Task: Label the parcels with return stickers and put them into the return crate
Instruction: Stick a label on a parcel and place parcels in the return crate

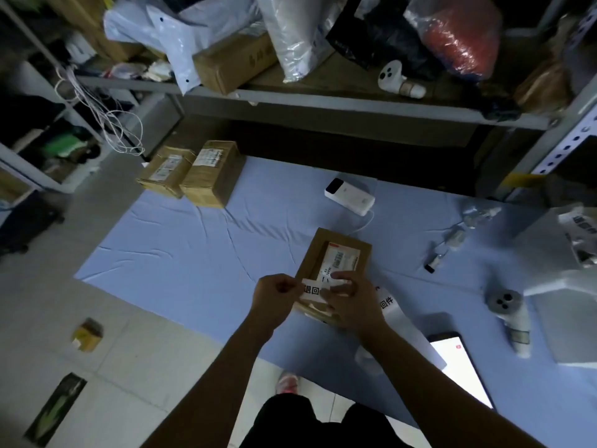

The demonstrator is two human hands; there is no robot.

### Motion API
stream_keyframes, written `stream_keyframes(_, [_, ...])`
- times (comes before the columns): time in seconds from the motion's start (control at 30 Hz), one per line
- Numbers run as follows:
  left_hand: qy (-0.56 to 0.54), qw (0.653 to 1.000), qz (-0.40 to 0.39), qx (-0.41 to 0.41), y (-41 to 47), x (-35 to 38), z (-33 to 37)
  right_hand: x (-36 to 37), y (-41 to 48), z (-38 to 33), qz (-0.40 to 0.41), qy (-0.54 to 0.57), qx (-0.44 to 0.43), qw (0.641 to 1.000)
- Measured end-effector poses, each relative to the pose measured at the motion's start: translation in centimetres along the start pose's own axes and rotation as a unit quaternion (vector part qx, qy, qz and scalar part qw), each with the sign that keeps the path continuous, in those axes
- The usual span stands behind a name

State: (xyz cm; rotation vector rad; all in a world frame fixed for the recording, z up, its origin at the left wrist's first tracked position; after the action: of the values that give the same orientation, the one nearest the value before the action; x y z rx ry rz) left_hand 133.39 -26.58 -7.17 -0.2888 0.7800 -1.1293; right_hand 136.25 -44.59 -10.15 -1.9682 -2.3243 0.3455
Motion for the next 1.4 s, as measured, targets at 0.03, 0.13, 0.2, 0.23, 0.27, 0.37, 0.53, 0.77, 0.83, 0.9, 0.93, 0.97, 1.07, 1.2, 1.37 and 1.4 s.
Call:
stream_keyframes(0.03, [0.033,0.999,0.003,0.022,0.6,0.1,-0.3,0.5,0.0,0.4,0.013,-0.062,-0.017,0.998])
stream_keyframes(0.13, [0.139,0.984,0.011,0.112,2.8,0.1,-1.0,2.1,0.0,0.3,0.051,-0.175,-0.031,0.983])
stream_keyframes(0.2, [0.174,0.97,0.011,0.168,4.0,-0.2,-1.5,3.1,-0.1,0.2,0.081,-0.216,-0.026,0.973])
stream_keyframes(0.23, [0.183,0.963,0.01,0.196,4.5,-0.2,-1.8,3.6,-0.1,0.2,0.09,-0.239,-0.022,0.967])
stream_keyframes(0.27, [0.187,0.957,0.009,0.221,5.1,-0.3,-2.1,4.1,-0.1,0.1,0.091,-0.26,-0.014,0.961])
stream_keyframes(0.37, [0.178,0.952,-0.012,0.248,6.5,-0.4,-3.2,4.7,0.1,-0.1,0.105,-0.296,0.011,0.949])
stream_keyframes(0.53, [0.166,0.957,-0.073,0.226,8.0,-1.2,-3.7,5.0,-0.6,-0.7,0.132,-0.345,0.037,0.928])
stream_keyframes(0.77, [0.109,0.978,-0.134,0.12,9.2,-0.8,-4.2,6.4,-0.7,-0.6,0.148,-0.367,0.036,0.918])
stream_keyframes(0.83, [0.115,0.976,-0.148,0.108,9.3,-0.8,-4.2,5.8,-0.9,-0.3,0.182,-0.379,0.039,0.907])
stream_keyframes(0.9, [0.111,0.975,-0.16,0.103,8.8,-0.9,-4.1,4.7,-1.3,0.2,0.215,-0.384,0.056,0.896])
stream_keyframes(0.93, [0.098,0.975,-0.173,0.096,8.4,-0.9,-4.1,4.2,-1.5,0.4,0.215,-0.377,0.068,0.898])
stream_keyframes(0.97, [0.085,0.974,-0.191,0.09,8.0,-0.9,-4.1,3.7,-1.7,0.8,0.206,-0.36,0.077,0.907])
stream_keyframes(1.07, [0.059,0.971,-0.216,0.081,6.8,-0.3,-4.5,2.8,-1.8,1.6,0.15,-0.27,0.061,0.949])
stream_keyframes(1.2, [0.043,0.973,-0.208,0.085,5.2,-0.9,-5.1,2.7,-2.1,1.2,0.12,-0.228,0.016,0.966])
stream_keyframes(1.37, [-0.015,0.987,-0.154,0.049,3.1,-5.6,-5.6,5.7,-1.4,0.4,0.039,-0.147,-0.03,0.988])
stream_keyframes(1.4, [-0.024,0.989,-0.138,0.042,2.7,-7.1,-5.8,7.0,-1.1,-0.1,0.023,-0.139,-0.041,0.989])
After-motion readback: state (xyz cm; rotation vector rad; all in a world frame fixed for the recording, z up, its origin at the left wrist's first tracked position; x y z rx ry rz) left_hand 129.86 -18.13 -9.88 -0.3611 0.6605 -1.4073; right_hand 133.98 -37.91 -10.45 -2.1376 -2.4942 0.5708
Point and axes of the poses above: each hand's wrist, its own y-axis towards the middle knuckle, its own x-axis out of the palm, z = x × y, the point moved 1 cm from there along y, towards the middle knuckle, and after that the axes turned 13 degrees about -x, right-handed, at the moved point
